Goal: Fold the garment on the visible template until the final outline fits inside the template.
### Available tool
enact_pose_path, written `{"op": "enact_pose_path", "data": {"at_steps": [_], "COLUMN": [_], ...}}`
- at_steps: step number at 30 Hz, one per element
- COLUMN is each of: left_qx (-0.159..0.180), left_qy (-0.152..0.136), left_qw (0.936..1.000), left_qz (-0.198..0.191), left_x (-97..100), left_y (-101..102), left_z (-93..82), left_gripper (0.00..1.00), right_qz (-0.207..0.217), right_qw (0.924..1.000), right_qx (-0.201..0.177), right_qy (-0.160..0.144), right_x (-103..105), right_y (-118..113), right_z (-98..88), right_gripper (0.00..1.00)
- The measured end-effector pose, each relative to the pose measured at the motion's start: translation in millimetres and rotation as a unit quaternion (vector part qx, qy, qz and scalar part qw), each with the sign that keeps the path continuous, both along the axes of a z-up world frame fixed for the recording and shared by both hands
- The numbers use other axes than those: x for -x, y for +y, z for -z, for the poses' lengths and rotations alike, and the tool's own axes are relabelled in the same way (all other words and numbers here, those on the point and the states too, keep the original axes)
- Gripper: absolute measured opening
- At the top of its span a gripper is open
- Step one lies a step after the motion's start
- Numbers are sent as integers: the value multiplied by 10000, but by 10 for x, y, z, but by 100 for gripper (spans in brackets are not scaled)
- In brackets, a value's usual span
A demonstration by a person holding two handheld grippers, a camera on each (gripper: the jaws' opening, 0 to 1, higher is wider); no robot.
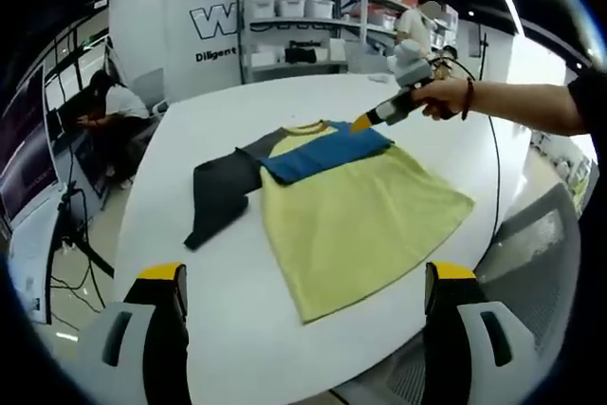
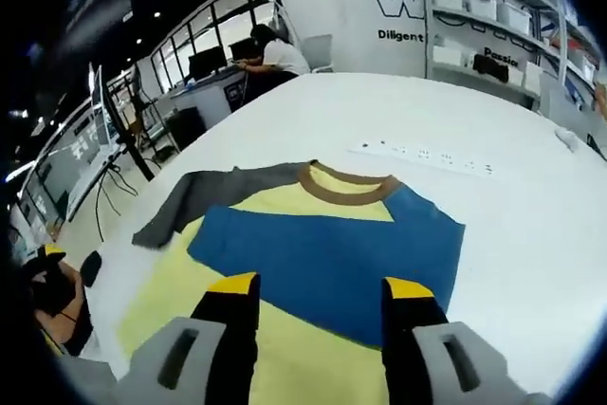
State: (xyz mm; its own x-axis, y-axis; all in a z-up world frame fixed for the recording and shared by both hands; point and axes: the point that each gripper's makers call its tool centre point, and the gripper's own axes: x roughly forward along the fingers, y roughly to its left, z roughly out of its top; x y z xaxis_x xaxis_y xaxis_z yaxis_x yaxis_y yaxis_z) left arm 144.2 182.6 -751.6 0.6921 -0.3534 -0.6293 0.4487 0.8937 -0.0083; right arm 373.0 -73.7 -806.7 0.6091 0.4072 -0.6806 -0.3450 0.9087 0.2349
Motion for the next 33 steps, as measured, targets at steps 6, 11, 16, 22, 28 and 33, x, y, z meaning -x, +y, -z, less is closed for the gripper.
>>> {"op": "enact_pose_path", "data": {"at_steps": [6,11,16,22,28,33], "left_qx": [27,25,3,-19,-145,-167], "left_qy": [-20,-9,5,29,58,88], "left_qw": [10000,10000,10000,10000,9999,9998], "left_qz": [80,46,22,28,12,-53], "left_x": [-1,2,12,23,48,58], "left_y": [-20,7,34,38,120,164], "left_z": [-6,-4,2,8,6,15], "left_gripper": [99,99,99,99,99,99], "right_qz": [269,543,716,818,753,530], "right_qw": [9996,9985,9972,9956,9957,9966], "right_qx": [105,77,94,70,106,300], "right_qy": [19,45,171,460,531,547], "right_x": [-7,-3,65,156,161,187], "right_y": [-331,-570,-750,-841,-854,-863], "right_z": [75,135,246,437,504,519], "right_gripper": [36,37,37,32,9,0]}}
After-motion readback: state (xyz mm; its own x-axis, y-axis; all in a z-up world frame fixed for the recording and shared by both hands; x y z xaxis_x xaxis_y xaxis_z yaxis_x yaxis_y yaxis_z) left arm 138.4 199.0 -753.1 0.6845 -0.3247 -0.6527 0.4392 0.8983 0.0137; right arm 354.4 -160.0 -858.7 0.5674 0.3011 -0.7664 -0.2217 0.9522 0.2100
